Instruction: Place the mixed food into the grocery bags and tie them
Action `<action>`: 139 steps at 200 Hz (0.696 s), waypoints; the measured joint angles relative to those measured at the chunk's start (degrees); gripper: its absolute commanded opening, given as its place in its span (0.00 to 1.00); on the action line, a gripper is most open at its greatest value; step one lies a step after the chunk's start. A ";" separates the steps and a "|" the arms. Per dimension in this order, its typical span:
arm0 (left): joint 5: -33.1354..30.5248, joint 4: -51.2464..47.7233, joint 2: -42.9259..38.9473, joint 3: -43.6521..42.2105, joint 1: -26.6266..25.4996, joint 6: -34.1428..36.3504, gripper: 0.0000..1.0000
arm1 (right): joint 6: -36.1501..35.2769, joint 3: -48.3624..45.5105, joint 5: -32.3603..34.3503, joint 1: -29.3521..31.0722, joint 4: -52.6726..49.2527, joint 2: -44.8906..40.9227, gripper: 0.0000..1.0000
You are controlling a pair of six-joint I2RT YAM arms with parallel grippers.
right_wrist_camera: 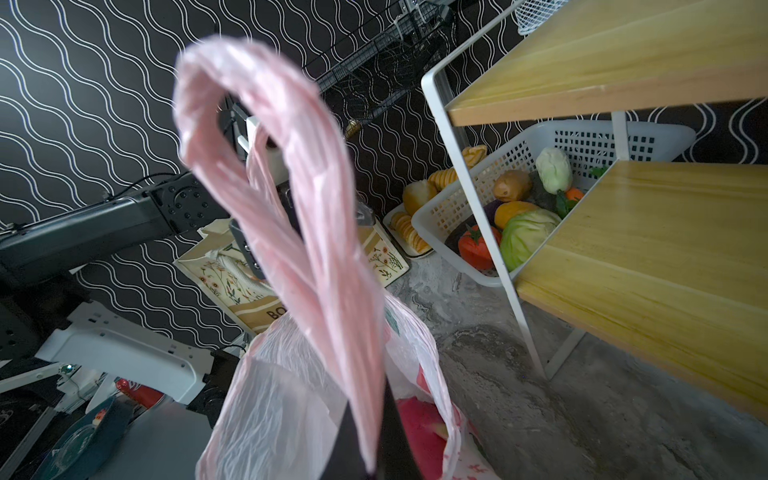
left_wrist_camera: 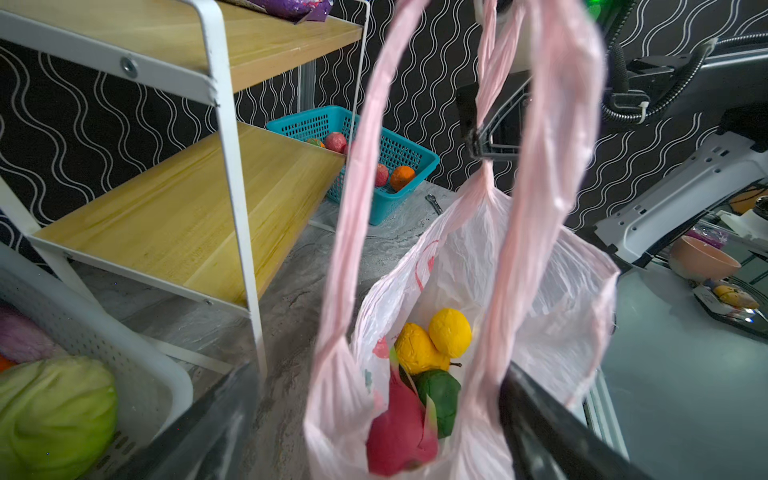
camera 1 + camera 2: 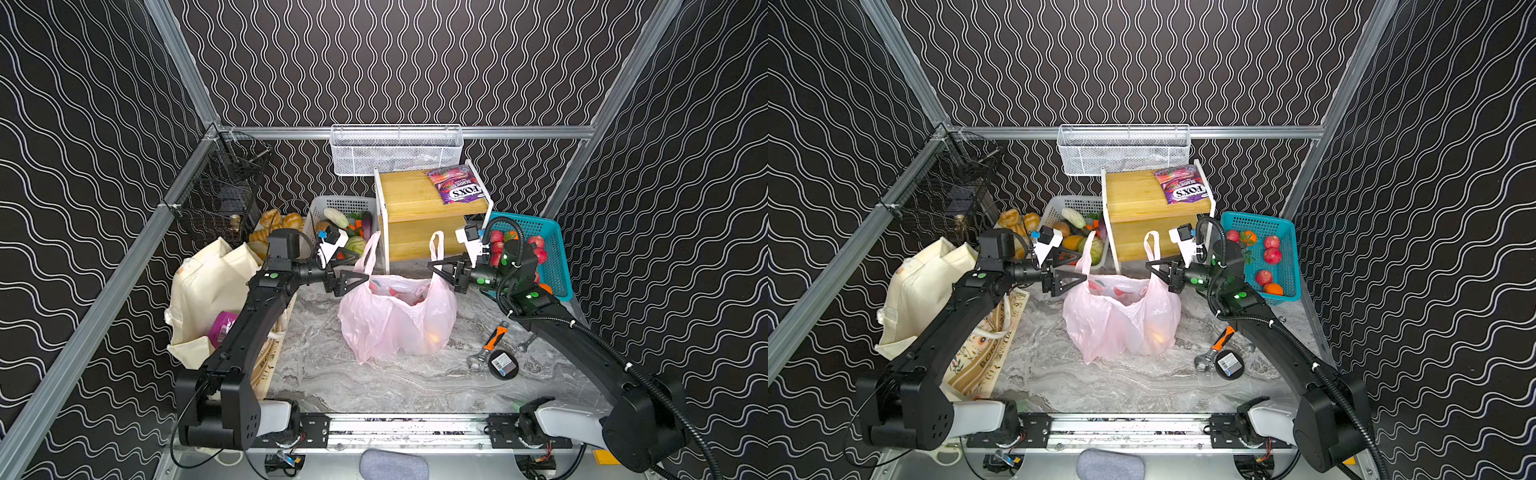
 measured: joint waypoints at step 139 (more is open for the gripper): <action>-6.97 0.83 -2.05 -1.22 -3.43 -0.09 0.94 | 1.14 0.81 -1.03 0.11 -0.02 0.76 0.03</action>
